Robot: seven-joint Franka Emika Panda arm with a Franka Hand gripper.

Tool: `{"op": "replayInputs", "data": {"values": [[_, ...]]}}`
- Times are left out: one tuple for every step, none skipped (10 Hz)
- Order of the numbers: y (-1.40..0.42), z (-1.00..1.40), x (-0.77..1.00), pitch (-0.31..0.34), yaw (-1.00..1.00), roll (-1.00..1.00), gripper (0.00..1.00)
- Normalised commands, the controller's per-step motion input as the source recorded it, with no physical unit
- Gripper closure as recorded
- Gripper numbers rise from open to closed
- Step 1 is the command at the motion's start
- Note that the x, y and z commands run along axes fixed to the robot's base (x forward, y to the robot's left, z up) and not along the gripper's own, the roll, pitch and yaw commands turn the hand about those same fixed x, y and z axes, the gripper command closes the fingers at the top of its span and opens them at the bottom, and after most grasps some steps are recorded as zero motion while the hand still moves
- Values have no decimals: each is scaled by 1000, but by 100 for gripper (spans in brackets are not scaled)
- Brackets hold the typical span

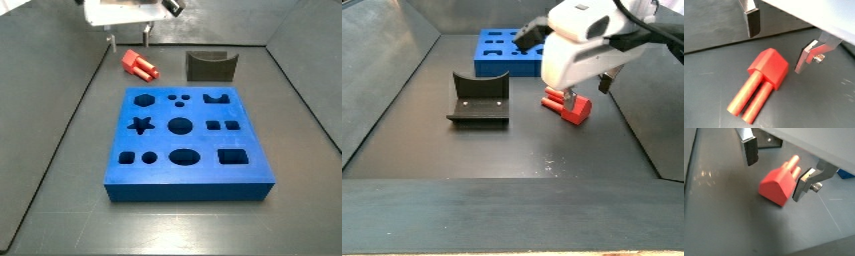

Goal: Pick up the 3 prong object. Move up. Rotate the 3 prong object. Place the 3 prong object on the fixture. Regrasp the 3 prong object. Move to above the board. Insert the 3 prong object.
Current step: Pick up the 3 prong object.

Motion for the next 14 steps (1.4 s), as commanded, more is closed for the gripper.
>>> {"op": "replayInputs", "data": {"values": [[-240,-443,-331,-251,483,-197,0],[-189,-440,-223,-383,377,-197,0],[-143,-469,-26,-434,271,-114,0],[-129,-503,0,-431,191,-89,0],[-140,-517,26,-449,169,-46,0],[-146,-517,80,-406,166,-51,0],[-120,-540,83,-406,140,-3,0],[-94,-549,14,-391,146,0,0],[0,-126,0,-6,66,0,0],[0,0,0,0,0,0,100],[0,0,0,0,0,0,100],[0,0,0,0,0,0,100],[0,0,0,0,0,0,100],[0,0,0,0,0,0,100]]}}
